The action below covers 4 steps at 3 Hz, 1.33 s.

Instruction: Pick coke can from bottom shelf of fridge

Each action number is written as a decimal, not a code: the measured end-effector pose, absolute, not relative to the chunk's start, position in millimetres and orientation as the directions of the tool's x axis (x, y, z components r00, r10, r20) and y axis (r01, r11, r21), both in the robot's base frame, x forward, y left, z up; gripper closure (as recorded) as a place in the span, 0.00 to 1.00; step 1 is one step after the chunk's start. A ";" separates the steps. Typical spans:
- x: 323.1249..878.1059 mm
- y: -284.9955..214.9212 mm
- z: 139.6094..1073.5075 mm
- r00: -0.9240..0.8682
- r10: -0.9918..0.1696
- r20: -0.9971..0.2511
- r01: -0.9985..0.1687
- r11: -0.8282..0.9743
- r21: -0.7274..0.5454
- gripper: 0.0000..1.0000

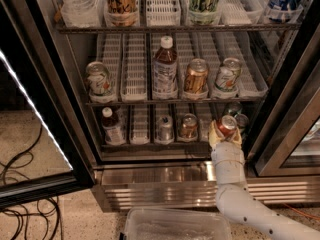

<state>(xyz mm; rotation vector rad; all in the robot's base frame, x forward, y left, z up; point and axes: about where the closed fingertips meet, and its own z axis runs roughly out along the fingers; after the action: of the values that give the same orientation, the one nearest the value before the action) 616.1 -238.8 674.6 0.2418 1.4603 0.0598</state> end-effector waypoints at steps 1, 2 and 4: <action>601.5 -241.5 695.8 0.092 0.257 -0.962 0.010 0.966 0.259 1.00; 590.5 -256.4 743.2 0.126 0.324 -0.938 -0.090 0.945 0.315 1.00; 584.9 -251.9 775.4 0.091 0.399 -0.912 -0.245 0.897 0.368 1.00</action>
Offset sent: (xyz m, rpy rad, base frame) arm -0.0571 0.0549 0.0853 0.3161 0.0672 0.6783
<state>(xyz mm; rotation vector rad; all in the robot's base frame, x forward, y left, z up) 584.9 -251.9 775.4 0.1329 1.4014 0.4804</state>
